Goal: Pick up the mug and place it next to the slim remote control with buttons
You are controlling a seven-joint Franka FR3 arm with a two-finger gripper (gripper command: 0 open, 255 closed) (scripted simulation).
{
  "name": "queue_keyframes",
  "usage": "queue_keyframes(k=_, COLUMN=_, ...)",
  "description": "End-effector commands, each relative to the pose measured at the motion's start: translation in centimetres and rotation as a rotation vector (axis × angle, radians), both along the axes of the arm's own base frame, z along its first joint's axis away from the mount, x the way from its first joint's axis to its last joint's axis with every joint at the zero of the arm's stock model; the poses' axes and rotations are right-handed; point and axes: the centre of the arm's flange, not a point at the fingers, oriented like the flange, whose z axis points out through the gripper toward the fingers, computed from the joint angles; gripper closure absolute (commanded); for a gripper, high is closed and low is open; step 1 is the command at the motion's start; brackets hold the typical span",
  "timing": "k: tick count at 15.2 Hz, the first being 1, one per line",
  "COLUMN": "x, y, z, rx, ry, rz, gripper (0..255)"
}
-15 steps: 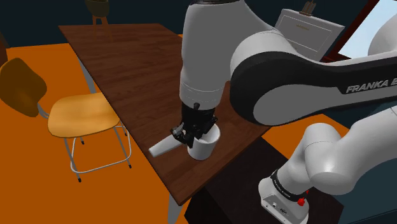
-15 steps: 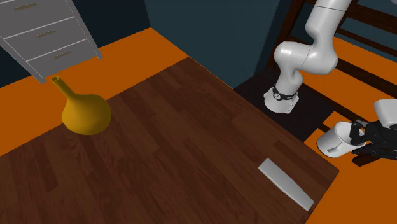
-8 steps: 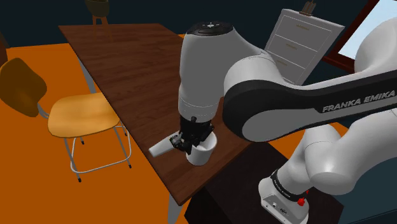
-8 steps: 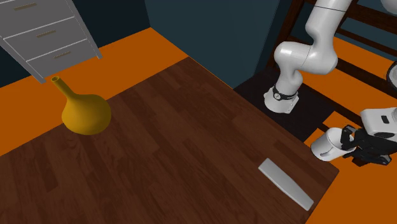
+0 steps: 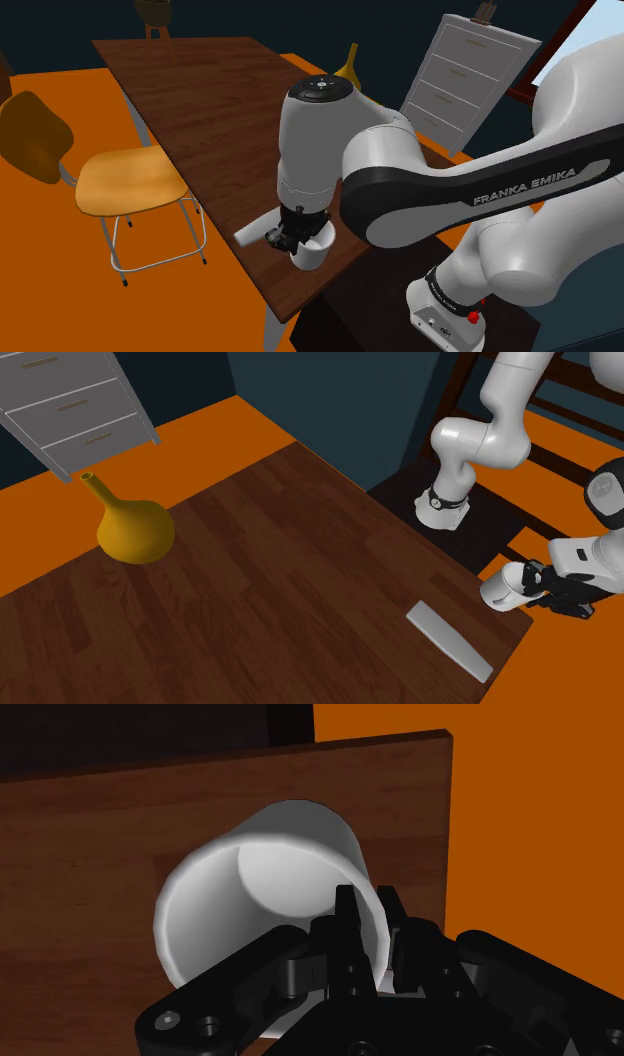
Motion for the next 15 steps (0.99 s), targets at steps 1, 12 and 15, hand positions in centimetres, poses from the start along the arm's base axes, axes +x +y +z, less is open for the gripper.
queue_keyframes(k=1, x=0.0, y=0.1, z=-1.0, rx=0.001, ry=-0.001, rz=0.0, gripper=255)
queue_keyframes(k=12, x=0.0, y=0.1, z=-5.1, rx=0.001, ry=-0.001, rz=0.0, gripper=255)
queue_keyframes(k=15, x=0.0, y=0.1, z=-5.1, rx=0.001, ry=-0.001, rz=0.0, gripper=255)
